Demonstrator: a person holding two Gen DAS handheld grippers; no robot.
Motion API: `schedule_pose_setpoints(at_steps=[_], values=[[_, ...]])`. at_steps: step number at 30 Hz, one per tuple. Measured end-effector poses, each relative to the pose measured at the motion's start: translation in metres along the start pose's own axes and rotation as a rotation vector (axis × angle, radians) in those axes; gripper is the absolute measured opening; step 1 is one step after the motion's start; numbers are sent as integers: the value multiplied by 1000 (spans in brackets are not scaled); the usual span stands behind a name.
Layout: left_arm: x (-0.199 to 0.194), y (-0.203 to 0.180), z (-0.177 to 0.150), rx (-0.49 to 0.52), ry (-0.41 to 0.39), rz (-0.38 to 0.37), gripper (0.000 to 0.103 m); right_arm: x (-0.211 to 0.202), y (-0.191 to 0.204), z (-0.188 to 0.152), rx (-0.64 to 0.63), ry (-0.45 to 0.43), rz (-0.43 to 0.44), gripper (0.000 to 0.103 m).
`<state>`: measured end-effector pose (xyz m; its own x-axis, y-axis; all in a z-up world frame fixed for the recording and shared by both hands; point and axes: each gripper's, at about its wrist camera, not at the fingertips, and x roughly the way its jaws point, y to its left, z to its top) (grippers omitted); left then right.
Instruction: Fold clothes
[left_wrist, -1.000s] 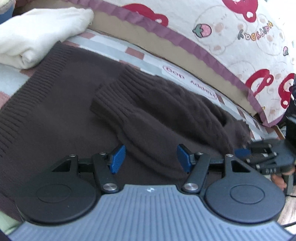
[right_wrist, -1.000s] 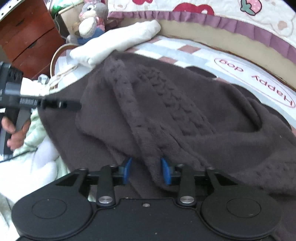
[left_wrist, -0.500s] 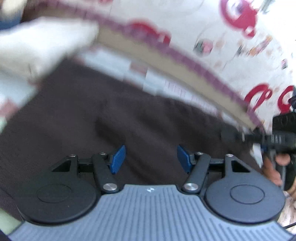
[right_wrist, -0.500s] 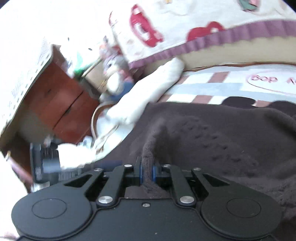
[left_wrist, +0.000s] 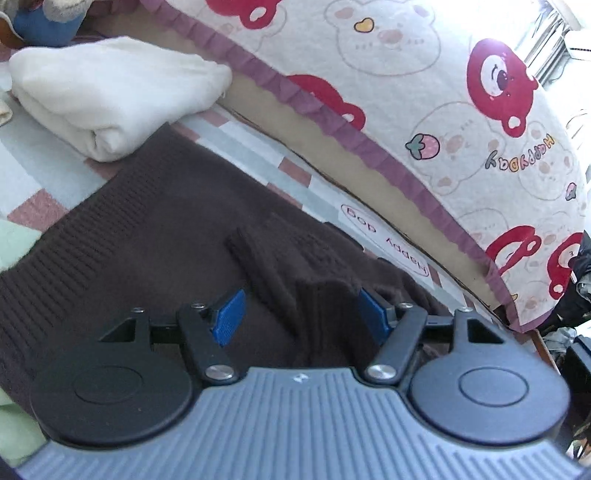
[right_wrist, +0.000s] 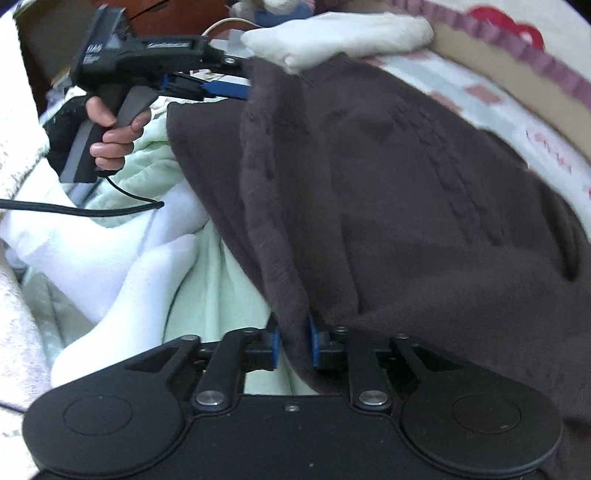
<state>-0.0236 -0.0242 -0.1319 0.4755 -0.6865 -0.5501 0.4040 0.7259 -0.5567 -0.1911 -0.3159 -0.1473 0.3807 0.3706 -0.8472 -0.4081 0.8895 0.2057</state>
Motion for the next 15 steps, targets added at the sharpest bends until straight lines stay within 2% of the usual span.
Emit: schedule_pose_setpoints(at_steps=[3, 7, 8, 10, 11, 13, 15], values=[[2, 3, -2, -25, 16, -4, 67, 13, 11, 11, -54, -6, -35, 34], [7, 5, -6, -50, 53, -15, 68, 31, 9, 26, 24, -89, -71, 35], [11, 7, -8, -64, 85, -33, 69, 34, 7, 31, 48, -113, -80, 35], [21, 9, -13, -92, 159, -79, 71, 40, 4, 40, 98, -162, -98, 12], [26, 9, -15, -102, 195, -105, 71, 36, 0, 42, 125, -191, -102, 12], [23, -1, -11, -49, 160, -134, 63, 20, -5, 55, 179, -282, -143, 12], [20, -11, -7, 2, 124, -162, 46, -11, 1, 69, 178, -410, -305, 11]])
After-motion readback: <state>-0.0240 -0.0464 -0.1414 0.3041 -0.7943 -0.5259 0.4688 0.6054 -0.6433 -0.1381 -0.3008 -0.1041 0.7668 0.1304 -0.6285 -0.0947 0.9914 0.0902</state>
